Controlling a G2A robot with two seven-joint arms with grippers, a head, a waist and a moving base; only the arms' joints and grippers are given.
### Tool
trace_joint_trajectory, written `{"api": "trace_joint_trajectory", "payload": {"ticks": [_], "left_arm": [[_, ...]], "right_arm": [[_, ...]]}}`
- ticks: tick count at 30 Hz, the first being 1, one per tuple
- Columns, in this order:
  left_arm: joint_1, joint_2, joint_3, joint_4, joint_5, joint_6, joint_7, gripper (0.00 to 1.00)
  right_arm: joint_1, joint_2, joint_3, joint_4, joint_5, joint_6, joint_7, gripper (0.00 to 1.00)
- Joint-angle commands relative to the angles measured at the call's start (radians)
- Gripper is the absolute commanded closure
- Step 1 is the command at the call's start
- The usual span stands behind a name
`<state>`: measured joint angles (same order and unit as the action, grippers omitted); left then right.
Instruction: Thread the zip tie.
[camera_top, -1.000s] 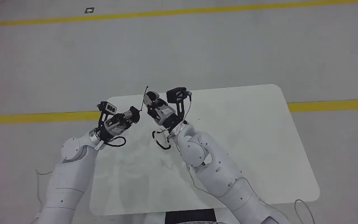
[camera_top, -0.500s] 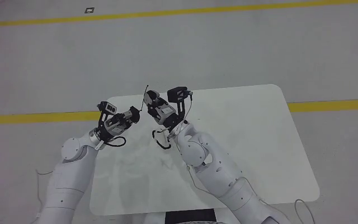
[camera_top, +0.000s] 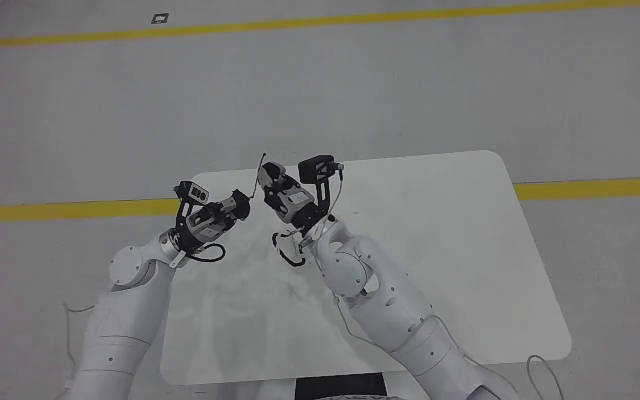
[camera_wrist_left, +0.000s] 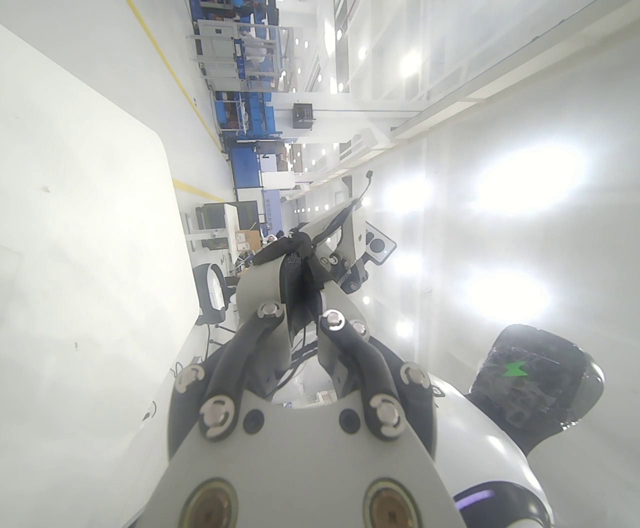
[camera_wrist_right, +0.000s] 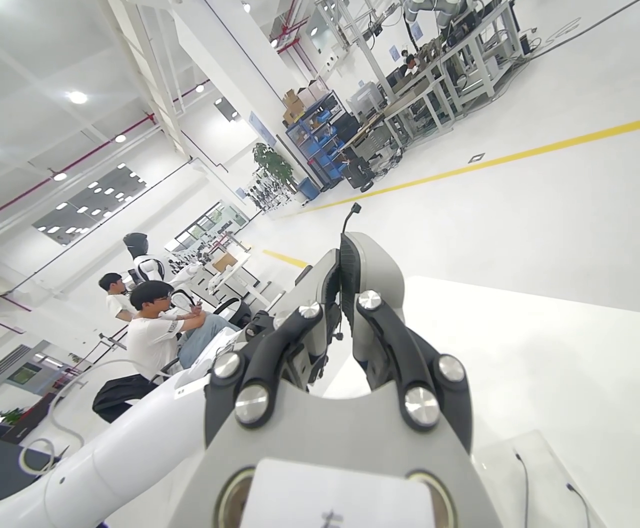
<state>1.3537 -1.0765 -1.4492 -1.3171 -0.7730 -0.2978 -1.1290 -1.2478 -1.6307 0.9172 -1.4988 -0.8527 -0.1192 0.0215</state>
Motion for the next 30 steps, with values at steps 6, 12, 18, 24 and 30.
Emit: {"api": "trace_joint_trajectory", "payload": {"ticks": [6, 12, 18, 24, 30], "left_arm": [[0.0, 0.0, 0.0, 0.0, 0.0, 0.0, 0.0, 1.0], [0.0, 0.0, 0.0, 0.0, 0.0, 0.0, 0.0, 1.0], [0.0, 0.0, 0.0, 0.0, 0.0, 0.0, 0.0, 1.0], [0.0, 0.0, 0.0, 0.0, 0.0, 0.0, 0.0, 1.0], [0.0, 0.0, 0.0, 0.0, 0.0, 0.0, 0.0, 1.0]], "right_arm": [[-0.004, 0.002, -0.002, -0.003, 0.0, 0.0, 0.009, 1.0], [-0.005, 0.003, -0.003, -0.008, 0.001, 0.003, 0.011, 1.0], [-0.004, 0.005, -0.007, -0.005, 0.002, 0.002, 0.025, 1.0], [-0.003, 0.005, -0.01, 0.001, 0.008, 0.005, 0.037, 1.0], [-0.004, 0.007, -0.01, 0.006, 0.013, 0.01, 0.046, 1.0]]}}
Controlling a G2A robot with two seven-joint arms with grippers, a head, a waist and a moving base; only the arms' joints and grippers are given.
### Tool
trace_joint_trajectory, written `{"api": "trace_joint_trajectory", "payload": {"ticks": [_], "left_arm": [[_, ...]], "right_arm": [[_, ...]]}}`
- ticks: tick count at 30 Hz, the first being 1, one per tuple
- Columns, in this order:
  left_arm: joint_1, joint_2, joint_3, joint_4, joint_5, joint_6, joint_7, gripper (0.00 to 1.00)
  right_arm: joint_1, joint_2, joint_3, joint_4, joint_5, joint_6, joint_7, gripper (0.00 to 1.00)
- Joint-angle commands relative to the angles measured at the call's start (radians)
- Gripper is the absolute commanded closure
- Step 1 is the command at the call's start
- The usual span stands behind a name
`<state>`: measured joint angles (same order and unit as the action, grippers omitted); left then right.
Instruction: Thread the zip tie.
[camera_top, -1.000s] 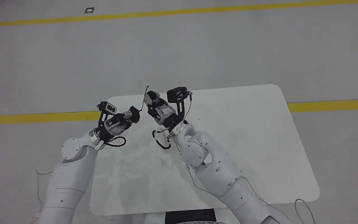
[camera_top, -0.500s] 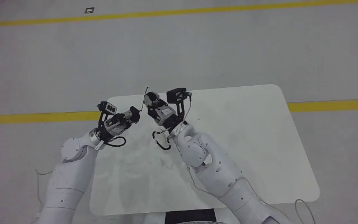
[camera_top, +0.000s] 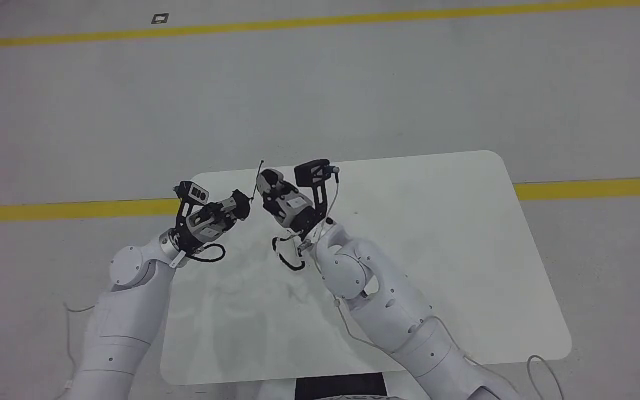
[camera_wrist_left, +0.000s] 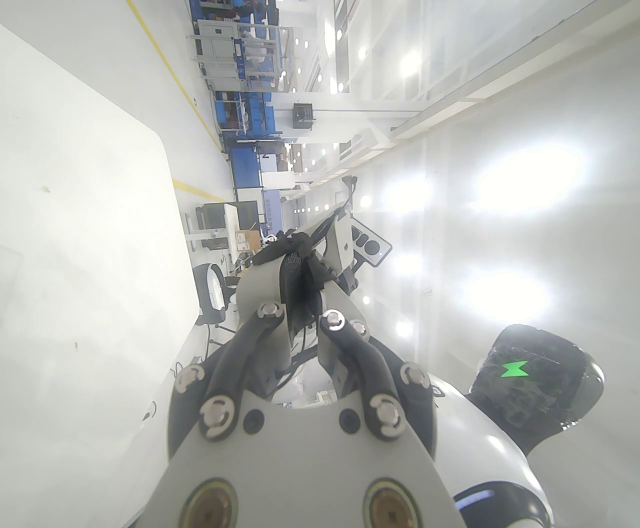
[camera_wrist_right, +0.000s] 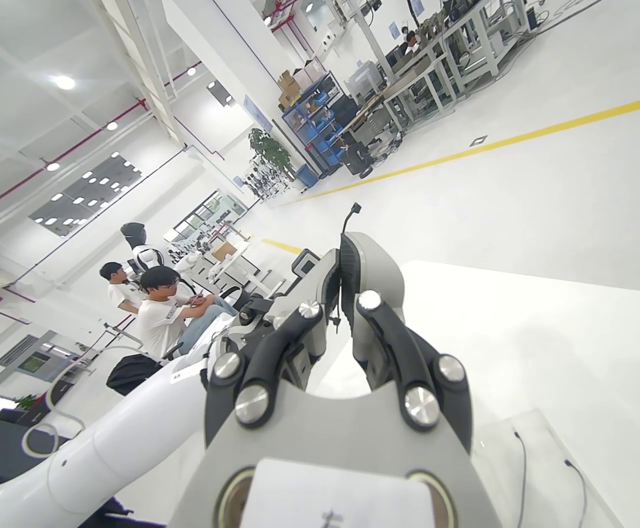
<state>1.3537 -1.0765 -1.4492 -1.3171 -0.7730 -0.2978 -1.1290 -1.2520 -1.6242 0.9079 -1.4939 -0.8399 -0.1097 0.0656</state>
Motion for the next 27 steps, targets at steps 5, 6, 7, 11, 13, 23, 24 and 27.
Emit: {"api": "trace_joint_trajectory", "payload": {"ticks": [5, 6, 7, 11, 13, 23, 24, 27], "left_arm": [[0.0, 0.0, 0.0, 0.0, 0.0, 0.0, 0.0, 1.0], [0.0, 0.0, 0.0, 0.0, 0.0, 0.0, 0.0, 1.0], [0.0, 0.0, 0.0, 0.0, 0.0, 0.0, 0.0, 1.0], [0.0, 0.0, 0.0, 0.0, 0.0, 0.0, 0.0, 1.0], [0.0, 0.0, 0.0, 0.0, 0.0, 0.0, 0.0, 1.0], [0.0, 0.0, 0.0, 0.0, 0.0, 0.0, 0.0, 1.0], [0.0, 0.0, 0.0, 0.0, 0.0, 0.0, 0.0, 1.0], [0.0, 0.0, 0.0, 0.0, 0.0, 0.0, 0.0, 1.0]], "right_arm": [[-0.001, 0.001, -0.002, 0.003, 0.006, 0.0, 0.011, 1.0], [-0.002, 0.002, -0.002, 0.004, 0.007, 0.0, 0.012, 1.0], [-0.001, 0.002, -0.002, 0.005, 0.007, 0.0, 0.014, 1.0], [-0.003, 0.003, -0.004, 0.004, 0.011, 0.001, 0.024, 1.0], [-0.005, 0.004, -0.004, 0.004, 0.012, 0.001, 0.027, 1.0], [-0.013, 0.008, -0.002, 0.0, 0.02, 0.002, 0.036, 1.0], [-0.014, 0.008, -0.002, -0.001, 0.021, 0.001, 0.037, 1.0], [-0.015, 0.009, -0.002, -0.003, 0.03, -0.005, 0.041, 1.0]]}}
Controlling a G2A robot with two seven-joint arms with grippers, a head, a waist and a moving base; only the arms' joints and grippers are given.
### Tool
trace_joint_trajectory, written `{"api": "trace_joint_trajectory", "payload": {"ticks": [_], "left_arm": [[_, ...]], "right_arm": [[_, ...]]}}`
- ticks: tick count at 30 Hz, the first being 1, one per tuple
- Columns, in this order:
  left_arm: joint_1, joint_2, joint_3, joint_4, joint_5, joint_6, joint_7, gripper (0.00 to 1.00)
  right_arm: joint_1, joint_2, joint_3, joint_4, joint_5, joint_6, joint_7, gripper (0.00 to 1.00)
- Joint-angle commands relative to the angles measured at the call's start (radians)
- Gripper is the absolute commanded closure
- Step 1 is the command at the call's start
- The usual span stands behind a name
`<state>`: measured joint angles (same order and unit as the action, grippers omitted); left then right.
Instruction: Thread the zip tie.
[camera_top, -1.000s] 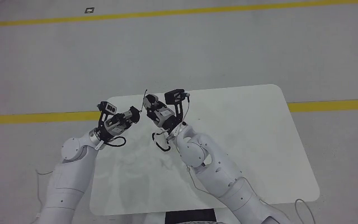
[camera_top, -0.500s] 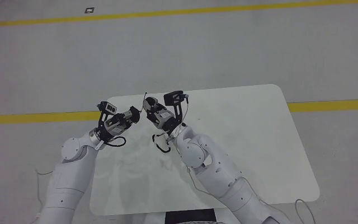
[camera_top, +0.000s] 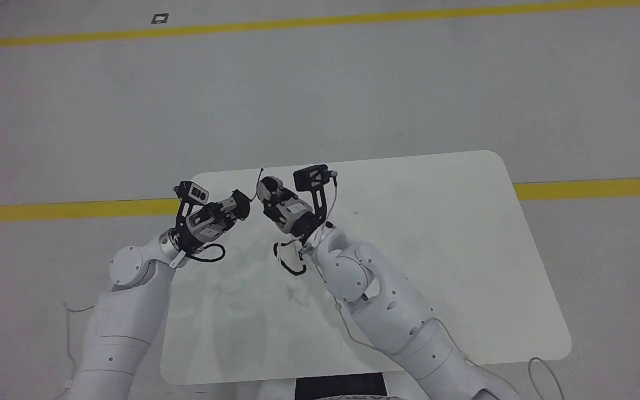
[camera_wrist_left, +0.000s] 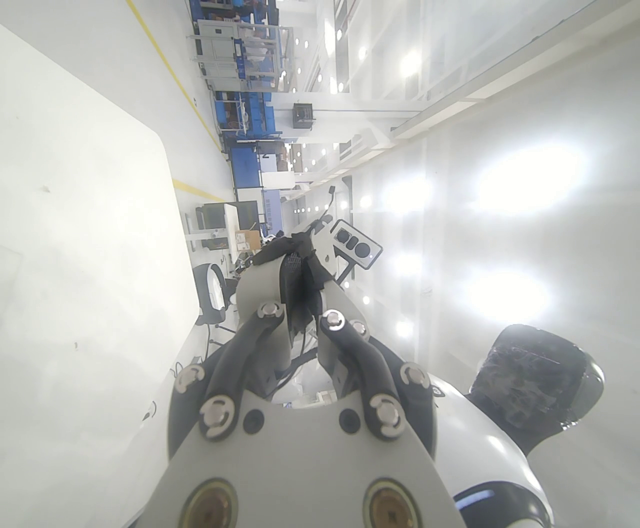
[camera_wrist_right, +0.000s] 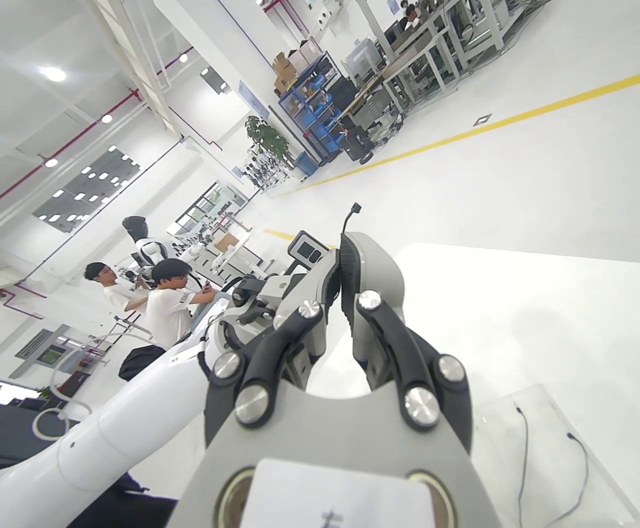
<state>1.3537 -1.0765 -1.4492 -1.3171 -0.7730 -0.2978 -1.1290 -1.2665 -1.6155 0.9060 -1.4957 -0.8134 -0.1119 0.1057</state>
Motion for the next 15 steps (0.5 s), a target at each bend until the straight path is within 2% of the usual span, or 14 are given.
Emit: {"api": "trace_joint_trajectory", "payload": {"ticks": [1, 15], "left_arm": [[0.0, 0.0, 0.0, 0.0, 0.0, 0.0, 0.0, 1.0], [0.0, 0.0, 0.0, 0.0, 0.0, 0.0, 0.0, 1.0]], "right_arm": [[-0.001, 0.0, 0.0, -0.001, 0.009, -0.005, 0.001, 1.0], [0.001, 0.002, -0.004, 0.004, 0.044, -0.017, 0.004, 1.0]]}}
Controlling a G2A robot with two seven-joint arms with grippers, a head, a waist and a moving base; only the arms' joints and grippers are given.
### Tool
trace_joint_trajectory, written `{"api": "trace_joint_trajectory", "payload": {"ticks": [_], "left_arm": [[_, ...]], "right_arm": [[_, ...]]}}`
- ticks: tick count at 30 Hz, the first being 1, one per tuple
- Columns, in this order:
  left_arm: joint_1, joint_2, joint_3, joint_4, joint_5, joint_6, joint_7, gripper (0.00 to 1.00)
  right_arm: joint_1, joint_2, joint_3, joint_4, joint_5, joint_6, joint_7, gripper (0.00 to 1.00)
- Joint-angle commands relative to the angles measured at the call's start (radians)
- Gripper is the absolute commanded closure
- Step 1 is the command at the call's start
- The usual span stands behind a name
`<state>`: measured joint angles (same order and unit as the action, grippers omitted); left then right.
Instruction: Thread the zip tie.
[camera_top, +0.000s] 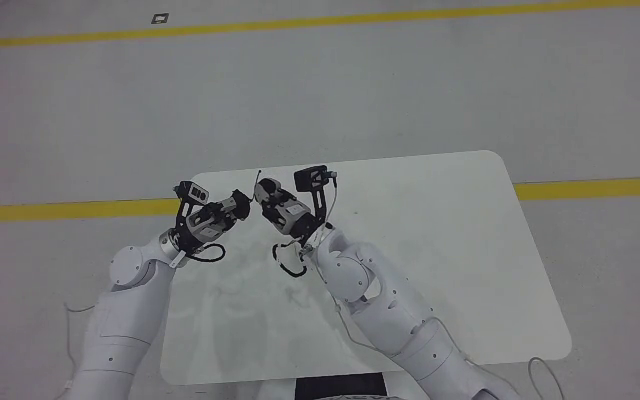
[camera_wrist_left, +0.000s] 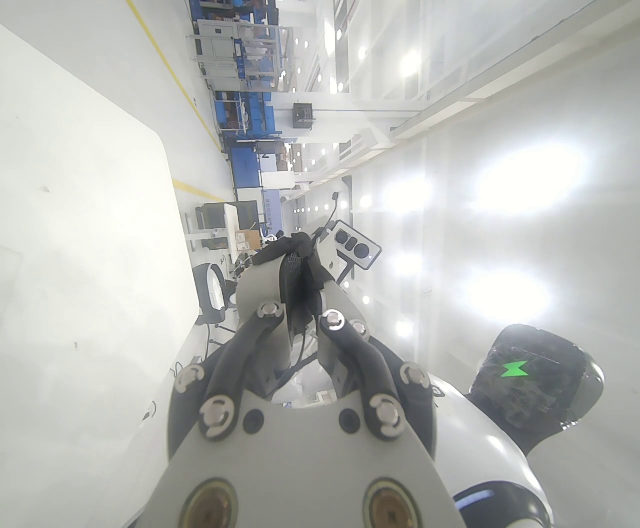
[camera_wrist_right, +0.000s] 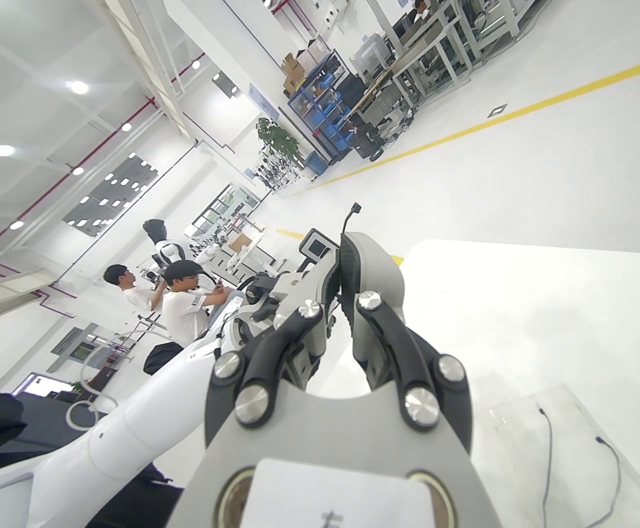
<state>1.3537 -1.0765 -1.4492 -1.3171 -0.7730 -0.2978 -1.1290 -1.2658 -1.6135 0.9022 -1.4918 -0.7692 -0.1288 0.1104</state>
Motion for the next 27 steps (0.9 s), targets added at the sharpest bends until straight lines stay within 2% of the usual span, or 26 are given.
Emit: {"api": "trace_joint_trajectory", "payload": {"ticks": [1, 10, 11, 12, 13, 17, 20, 23, 24, 27], "left_arm": [[0.0, 0.0, 0.0, 0.0, 0.0, 0.0, 0.0, 1.0], [0.0, 0.0, 0.0, 0.0, 0.0, 0.0, 0.0, 1.0], [0.0, 0.0, 0.0, 0.0, 0.0, 0.0, 0.0, 1.0], [0.0, 0.0, 0.0, 0.0, 0.0, 0.0, 0.0, 1.0], [0.0, 0.0, 0.0, 0.0, 0.0, 0.0, 0.0, 1.0], [0.0, 0.0, 0.0, 0.0, 0.0, 0.0, 0.0, 1.0], [0.0, 0.0, 0.0, 0.0, 0.0, 0.0, 0.0, 1.0], [0.0, 0.0, 0.0, 0.0, 0.0, 0.0, 0.0, 1.0], [0.0, 0.0, 0.0, 0.0, 0.0, 0.0, 0.0, 1.0], [0.0, 0.0, 0.0, 0.0, 0.0, 0.0, 0.0, 1.0]], "right_arm": [[0.0, 0.001, 0.0, 0.001, -0.002, 0.0, 0.0, 1.0], [-0.002, 0.004, 0.002, 0.001, -0.005, 0.003, -0.003, 1.0], [-0.003, 0.004, 0.003, -0.001, -0.005, 0.007, -0.011, 0.8], [-0.004, 0.004, 0.004, -0.003, -0.004, 0.009, -0.015, 0.2], [-0.005, 0.004, 0.005, -0.005, -0.005, 0.013, -0.02, 0.0], [-0.013, 0.008, 0.016, -0.019, -0.016, 0.014, -0.044, 0.0], [-0.022, 0.014, 0.03, -0.027, -0.031, -0.007, -0.048, 0.0], [-0.034, 0.023, 0.046, -0.043, -0.057, -0.053, -0.042, 0.0], [-0.034, 0.029, 0.055, -0.053, -0.099, -0.067, -0.052, 0.0], [-0.034, 0.029, 0.055, -0.053, -0.099, -0.067, -0.052, 0.0]]}}
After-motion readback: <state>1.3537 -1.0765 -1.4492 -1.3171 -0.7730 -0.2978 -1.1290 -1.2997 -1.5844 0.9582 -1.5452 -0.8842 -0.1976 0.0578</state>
